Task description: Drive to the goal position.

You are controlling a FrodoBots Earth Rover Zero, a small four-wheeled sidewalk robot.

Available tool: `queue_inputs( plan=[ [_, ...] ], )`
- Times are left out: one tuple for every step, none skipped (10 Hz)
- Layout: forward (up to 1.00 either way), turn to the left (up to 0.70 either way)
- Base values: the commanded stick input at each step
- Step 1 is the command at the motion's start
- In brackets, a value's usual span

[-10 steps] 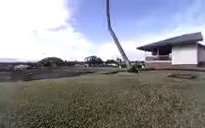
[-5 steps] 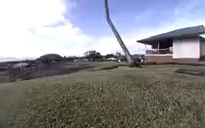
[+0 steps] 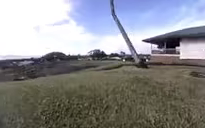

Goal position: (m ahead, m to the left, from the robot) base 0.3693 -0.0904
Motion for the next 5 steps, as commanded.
queue_inputs(
  plan=[
    [1.00, 0.00],
    [1.00, 0.00],
    [1.00, 0.00],
    [1.00, 0.00],
    [1.00, 0.00]
  ],
)
